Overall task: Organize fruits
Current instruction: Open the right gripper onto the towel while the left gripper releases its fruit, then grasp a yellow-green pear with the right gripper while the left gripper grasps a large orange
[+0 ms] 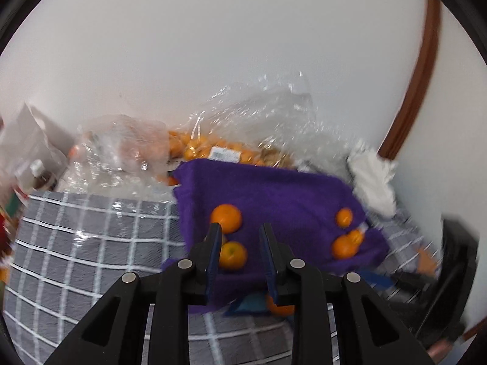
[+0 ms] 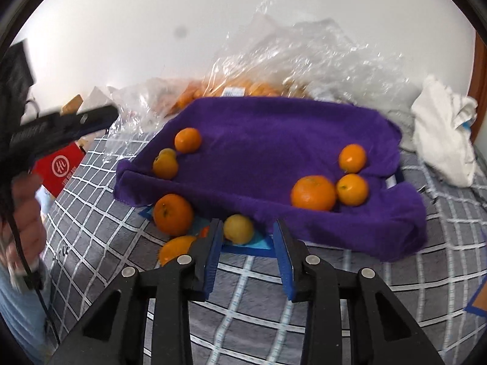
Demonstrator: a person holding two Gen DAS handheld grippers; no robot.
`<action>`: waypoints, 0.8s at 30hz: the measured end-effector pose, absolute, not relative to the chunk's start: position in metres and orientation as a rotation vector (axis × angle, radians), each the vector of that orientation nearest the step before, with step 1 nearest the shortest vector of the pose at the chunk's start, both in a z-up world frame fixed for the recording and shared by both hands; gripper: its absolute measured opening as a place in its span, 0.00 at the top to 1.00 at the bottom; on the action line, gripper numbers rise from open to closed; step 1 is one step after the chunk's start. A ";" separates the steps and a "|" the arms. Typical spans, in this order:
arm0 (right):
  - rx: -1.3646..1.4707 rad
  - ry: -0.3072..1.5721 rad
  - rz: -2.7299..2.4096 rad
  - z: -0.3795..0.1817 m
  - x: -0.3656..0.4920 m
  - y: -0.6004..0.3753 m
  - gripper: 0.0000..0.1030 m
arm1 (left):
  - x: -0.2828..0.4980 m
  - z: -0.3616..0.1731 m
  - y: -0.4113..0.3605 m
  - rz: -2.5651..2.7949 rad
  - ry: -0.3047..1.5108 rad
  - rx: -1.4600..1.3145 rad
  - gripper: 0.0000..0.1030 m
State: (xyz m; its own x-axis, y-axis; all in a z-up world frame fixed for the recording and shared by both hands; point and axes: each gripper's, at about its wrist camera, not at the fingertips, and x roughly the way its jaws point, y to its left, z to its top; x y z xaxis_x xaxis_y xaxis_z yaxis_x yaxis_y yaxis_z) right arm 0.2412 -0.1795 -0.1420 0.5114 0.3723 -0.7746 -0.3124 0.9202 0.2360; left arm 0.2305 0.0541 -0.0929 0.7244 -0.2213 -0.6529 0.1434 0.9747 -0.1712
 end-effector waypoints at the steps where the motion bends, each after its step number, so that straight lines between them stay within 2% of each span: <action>1: 0.076 0.961 0.416 -0.145 0.243 -0.178 0.66 | 0.228 -0.096 0.053 -0.194 0.734 -0.085 0.75; 4: 0.094 0.984 0.414 -0.153 0.248 -0.176 0.66 | 0.221 -0.108 0.054 -0.205 0.723 -0.064 0.75; 10: 0.156 1.033 0.419 -0.171 0.260 -0.176 0.66 | 0.224 -0.126 0.069 -0.327 0.765 -0.261 0.75; 13: 0.146 1.033 0.420 -0.175 0.260 -0.172 0.66 | 0.219 -0.126 0.066 -0.331 0.750 -0.248 0.75; 16: 0.136 1.025 0.430 -0.176 0.259 -0.170 0.73 | 0.216 -0.126 0.061 -0.338 0.741 -0.226 0.75; 24: 0.084 0.946 0.345 -0.156 0.239 -0.204 0.73 | 0.218 -0.133 0.050 -0.336 0.775 -0.191 0.75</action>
